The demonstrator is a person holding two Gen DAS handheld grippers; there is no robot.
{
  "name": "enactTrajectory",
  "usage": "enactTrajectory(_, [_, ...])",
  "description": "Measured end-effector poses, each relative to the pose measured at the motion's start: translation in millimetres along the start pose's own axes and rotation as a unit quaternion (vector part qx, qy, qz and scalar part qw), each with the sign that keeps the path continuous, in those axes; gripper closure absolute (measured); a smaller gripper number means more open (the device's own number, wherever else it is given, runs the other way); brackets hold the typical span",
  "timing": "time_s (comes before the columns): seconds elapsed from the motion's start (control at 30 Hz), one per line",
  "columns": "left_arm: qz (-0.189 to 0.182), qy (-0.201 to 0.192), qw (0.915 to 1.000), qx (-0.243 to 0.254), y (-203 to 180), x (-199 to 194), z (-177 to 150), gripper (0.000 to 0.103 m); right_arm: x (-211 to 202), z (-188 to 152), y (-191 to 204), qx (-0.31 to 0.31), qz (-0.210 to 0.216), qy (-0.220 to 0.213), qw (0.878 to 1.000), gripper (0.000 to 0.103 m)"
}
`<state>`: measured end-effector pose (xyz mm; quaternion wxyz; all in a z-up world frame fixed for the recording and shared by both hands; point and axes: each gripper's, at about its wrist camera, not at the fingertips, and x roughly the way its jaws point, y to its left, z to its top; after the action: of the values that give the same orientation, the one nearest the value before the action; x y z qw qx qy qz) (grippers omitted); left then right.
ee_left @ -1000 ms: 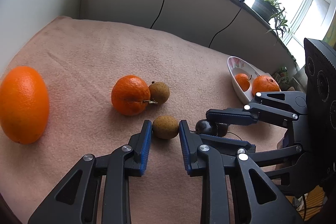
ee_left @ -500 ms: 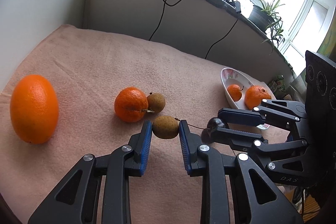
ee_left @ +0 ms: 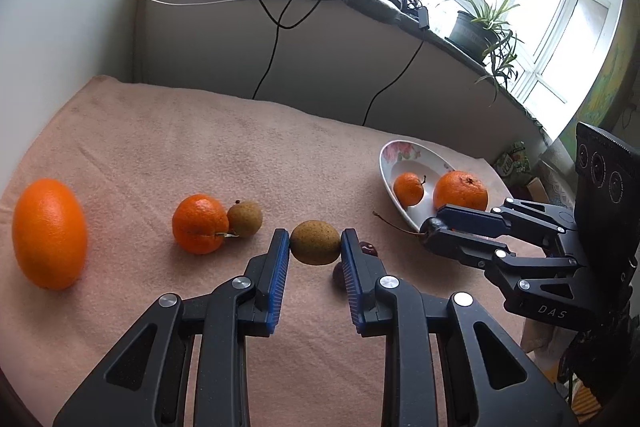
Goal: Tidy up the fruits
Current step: 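Close the right gripper on the cherry while the left gripper grasps a small brown fruit, then carry the cherry and brown fruit over the white plate and open both grippers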
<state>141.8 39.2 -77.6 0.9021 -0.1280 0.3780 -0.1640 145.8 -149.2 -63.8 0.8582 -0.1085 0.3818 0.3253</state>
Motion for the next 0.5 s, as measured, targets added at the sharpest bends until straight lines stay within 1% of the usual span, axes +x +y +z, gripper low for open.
enactTrajectory(0.27, [-0.024, 0.007, 0.9996, 0.016, -31, 19, 6, 0.078, -29, -23, -21, 0.045, -0.021, -0.007, 0.999, 0.074])
enactTrajectory(0.5, [-0.042, 0.011, 0.9985, 0.032, -58, 41, 17, 0.078, -35, -40, -38, 0.073, -0.029, -0.005, 0.997, 0.074])
